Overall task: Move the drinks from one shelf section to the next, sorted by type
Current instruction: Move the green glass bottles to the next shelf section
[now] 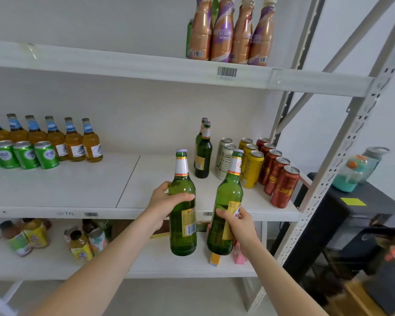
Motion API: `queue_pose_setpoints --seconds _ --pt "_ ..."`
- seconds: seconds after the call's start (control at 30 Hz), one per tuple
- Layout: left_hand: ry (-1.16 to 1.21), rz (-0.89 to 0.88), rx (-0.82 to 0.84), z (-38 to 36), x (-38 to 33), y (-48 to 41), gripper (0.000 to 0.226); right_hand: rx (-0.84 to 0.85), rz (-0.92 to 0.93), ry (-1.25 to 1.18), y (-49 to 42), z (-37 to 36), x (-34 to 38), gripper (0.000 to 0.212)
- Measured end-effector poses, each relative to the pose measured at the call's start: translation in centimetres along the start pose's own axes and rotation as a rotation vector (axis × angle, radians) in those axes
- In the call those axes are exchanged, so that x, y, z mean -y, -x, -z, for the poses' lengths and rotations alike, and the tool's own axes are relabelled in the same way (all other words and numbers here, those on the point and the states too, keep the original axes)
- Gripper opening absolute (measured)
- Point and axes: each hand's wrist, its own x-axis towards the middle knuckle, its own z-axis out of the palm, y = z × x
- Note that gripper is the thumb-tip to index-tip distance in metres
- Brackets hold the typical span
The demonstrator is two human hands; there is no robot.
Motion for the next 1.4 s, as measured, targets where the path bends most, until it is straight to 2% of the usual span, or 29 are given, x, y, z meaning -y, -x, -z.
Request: queue_pose_setpoints --seconds 0.23,0.4,0.93,1.4 --pt "-0.021 0.004 0.003 -5.1 -0.5 -1.0 0.051 -0.008 0.008 -0.014 -1.8 4.9 0.3 0.048" --pt "-0.057 0.005 -0.012 -6.0 -0.5 -3.7 0.053 -0.004 0.006 -0.022 -4.7 5.3 0.3 0.032" --pt "-0.121 -0.061 -0.087 -1.6 -1.3 -18.2 0.053 0.043 0.009 -0.027 -20.5 -2.7 0.2 0.041" --pt "-0.096 -0.102 -0.101 -0.5 0.2 -24.4 0.073 0.047 0.054 0.04 -26.4 -5.8 -0.7 0.047"
